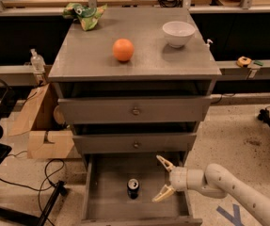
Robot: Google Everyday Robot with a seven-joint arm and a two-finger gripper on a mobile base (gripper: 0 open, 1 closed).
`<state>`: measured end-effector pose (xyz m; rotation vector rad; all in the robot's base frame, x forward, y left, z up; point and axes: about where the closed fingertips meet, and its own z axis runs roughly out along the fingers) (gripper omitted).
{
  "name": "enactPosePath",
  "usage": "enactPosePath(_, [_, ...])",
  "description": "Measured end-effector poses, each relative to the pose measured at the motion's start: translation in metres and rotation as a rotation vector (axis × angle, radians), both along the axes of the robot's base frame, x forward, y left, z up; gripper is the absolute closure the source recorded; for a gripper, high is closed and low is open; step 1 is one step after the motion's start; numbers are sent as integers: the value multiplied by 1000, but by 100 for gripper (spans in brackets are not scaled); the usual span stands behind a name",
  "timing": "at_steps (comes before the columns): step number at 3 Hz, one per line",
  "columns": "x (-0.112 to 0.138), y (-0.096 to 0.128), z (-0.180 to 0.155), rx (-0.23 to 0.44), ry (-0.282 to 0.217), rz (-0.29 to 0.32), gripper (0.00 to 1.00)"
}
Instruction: Pick pepsi can from bottom drawer and place on counter
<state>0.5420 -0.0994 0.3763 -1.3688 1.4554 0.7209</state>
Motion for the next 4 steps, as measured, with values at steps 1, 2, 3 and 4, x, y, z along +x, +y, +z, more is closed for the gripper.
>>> enactPosePath(1, [0, 1, 1, 0, -2, 2, 0])
enactPosePath(2, [6, 19, -27, 15, 37, 42, 0])
enactPosePath(3, [7, 48, -88, 41, 115, 116, 0])
enactPosePath(4, [14, 66, -146, 44, 173, 158, 0])
